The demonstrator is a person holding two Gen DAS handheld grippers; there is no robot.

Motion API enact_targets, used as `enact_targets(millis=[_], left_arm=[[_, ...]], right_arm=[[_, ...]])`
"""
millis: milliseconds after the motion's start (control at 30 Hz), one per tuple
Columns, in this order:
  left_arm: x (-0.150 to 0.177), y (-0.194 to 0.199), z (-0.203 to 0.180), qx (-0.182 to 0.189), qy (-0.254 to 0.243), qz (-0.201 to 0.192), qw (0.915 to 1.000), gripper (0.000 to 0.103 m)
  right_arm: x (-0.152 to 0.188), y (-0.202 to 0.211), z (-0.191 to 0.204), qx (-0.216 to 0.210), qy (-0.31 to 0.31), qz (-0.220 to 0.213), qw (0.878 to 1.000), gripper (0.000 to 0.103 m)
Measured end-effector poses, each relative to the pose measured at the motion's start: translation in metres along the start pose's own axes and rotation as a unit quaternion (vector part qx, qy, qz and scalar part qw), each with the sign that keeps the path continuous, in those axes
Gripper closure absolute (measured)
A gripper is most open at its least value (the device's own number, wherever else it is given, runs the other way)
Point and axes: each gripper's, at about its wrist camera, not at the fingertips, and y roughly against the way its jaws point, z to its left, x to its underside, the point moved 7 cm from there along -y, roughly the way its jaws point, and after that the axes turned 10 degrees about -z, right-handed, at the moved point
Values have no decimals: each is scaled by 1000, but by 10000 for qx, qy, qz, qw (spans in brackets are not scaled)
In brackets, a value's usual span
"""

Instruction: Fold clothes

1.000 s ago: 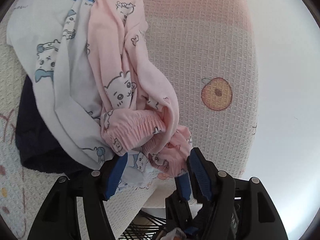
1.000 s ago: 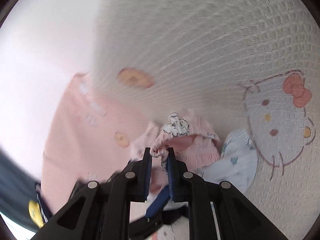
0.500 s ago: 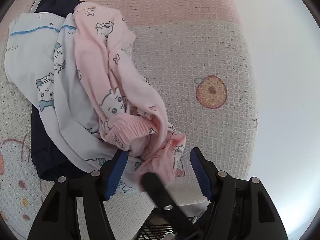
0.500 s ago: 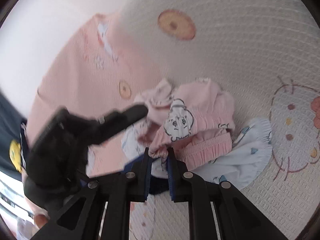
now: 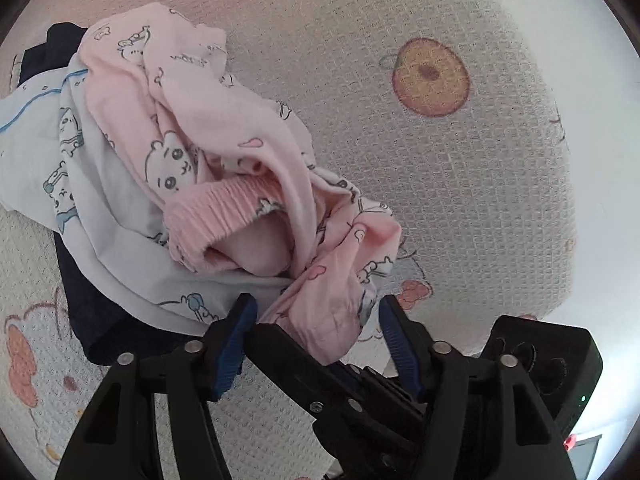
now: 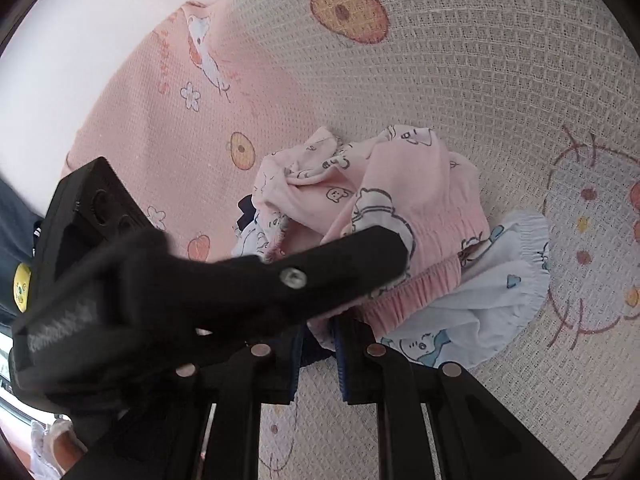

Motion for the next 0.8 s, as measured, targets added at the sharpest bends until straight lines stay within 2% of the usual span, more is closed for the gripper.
enact_targets(millis=[67,167,233,300,433,500,567,733,800], left_arm=[[3,1,5,-115,20,-10,9999,69],[5,6,13,-52,149,-43,9999,74],[6,6,12,-44,139,-75,9999,75],[6,1,7,-89,93,-103,9999,76],[8,8,8,0,158,-167,9997,76],[9,12,11,-38,188,-216,9996,76],[10,15,16,-113,206,-233,9995,77],[14,24,27,-109,311,-239,9992,80],[15,24,25,-172,230,-194,9994,80]], right_arm=[[5,8,-4,86,77,5,9999,90],[6,6,-7,54,-115,145,9998,89],[7,9,-6,53,-132,183,9997,86],[8,14,-7,79,-116,248,9996,74],[13,23,-10,129,-288,402,9987,57],[15,23,-17,326,-375,433,9978,40],[14,26,-26,557,-494,400,9964,38],[2,47,-46,309,-1300,-235,9908,38],[0,49,-51,250,-1635,-420,9853,33]])
